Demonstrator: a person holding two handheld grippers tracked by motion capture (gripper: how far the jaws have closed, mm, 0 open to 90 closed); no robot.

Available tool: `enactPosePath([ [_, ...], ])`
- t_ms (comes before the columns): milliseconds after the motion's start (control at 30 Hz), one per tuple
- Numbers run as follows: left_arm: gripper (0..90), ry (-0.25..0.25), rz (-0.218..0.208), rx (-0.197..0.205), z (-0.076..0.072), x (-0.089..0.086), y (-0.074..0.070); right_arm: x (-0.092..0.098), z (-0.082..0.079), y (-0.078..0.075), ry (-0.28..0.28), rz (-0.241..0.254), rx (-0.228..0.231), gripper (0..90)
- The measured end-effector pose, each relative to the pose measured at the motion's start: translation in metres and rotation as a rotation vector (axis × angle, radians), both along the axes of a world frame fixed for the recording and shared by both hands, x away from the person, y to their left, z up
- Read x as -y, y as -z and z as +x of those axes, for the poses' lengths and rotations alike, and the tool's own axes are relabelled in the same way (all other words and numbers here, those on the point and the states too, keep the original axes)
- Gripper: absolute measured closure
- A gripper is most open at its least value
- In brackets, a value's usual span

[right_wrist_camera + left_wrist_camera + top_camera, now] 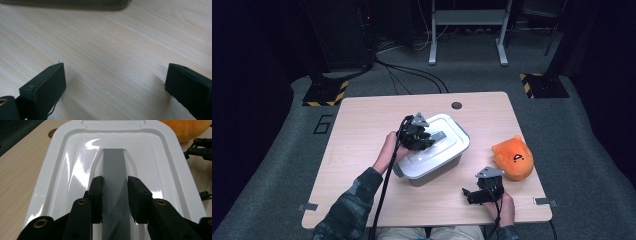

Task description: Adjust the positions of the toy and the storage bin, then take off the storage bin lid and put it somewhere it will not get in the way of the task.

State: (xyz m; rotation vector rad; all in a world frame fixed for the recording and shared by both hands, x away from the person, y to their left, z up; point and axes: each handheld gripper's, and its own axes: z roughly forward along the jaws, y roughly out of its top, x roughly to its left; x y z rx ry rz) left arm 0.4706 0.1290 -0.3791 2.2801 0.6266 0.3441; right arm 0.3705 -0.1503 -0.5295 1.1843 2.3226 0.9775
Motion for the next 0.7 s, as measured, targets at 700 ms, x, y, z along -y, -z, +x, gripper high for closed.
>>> enactPosePath([
  [700, 66.5, -0.07, -0.058, 0.051, -0.001, -0.031, -0.032, 0.0, 0.0, 0.0, 0.005, 0.002, 0.004, 2.6],
])
